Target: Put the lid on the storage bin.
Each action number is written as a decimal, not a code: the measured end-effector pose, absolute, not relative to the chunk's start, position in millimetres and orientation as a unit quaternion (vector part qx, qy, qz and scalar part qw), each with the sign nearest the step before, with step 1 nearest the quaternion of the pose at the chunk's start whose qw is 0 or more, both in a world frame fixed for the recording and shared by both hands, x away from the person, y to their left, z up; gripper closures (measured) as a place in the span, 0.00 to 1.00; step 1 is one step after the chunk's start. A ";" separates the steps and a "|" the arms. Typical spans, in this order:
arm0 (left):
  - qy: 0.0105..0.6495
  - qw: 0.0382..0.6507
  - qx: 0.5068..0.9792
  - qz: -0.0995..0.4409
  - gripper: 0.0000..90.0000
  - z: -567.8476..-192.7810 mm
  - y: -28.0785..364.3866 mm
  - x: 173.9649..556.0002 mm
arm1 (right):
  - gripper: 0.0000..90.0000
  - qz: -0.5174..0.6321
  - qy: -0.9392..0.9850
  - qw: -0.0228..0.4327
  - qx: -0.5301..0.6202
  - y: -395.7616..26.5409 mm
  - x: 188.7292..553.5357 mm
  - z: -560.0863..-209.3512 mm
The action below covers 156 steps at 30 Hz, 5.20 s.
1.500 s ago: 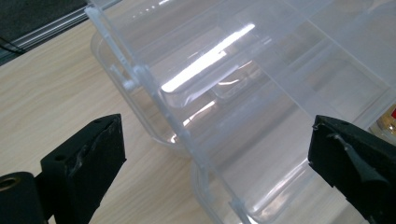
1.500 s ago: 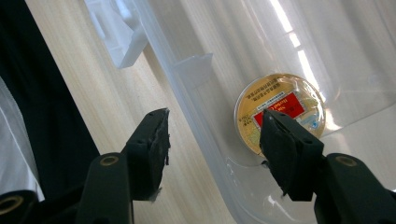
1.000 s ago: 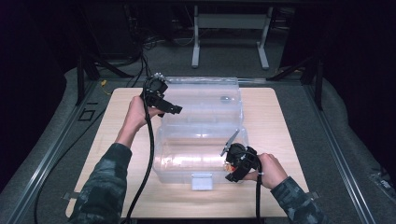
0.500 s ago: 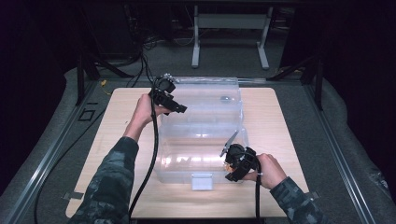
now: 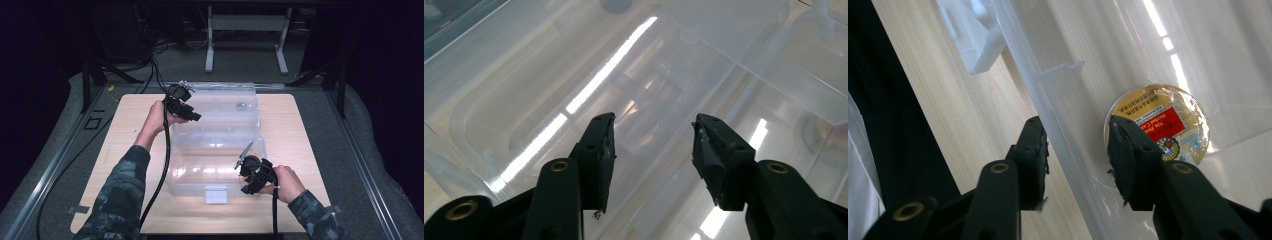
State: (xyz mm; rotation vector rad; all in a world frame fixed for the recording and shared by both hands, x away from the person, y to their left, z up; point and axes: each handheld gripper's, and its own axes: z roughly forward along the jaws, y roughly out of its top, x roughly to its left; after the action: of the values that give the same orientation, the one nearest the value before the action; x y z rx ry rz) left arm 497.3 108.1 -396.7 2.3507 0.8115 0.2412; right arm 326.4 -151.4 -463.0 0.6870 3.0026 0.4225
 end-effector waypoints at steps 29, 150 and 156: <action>0.281 0.336 0.897 0.061 0.86 -393.7 111.9 494.2 | 0.85 0.158 0.961 0.013 0.227 -153.7 322.8 -467.3; 0.178 0.377 0.893 0.170 0.97 -382.9 118.8 352.2 | 0.77 0.147 0.941 0.039 0.301 -150.4 320.4 -469.6; 0.175 0.376 0.893 0.174 0.97 -384.6 118.6 347.9 | 0.77 0.148 0.942 0.042 0.298 -150.0 320.1 -469.8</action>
State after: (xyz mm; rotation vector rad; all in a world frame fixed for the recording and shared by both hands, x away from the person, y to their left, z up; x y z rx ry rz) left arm 347.9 118.6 -384.6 2.2860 0.4479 0.4449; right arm 320.1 -150.0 -469.8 0.9130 2.8832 0.4541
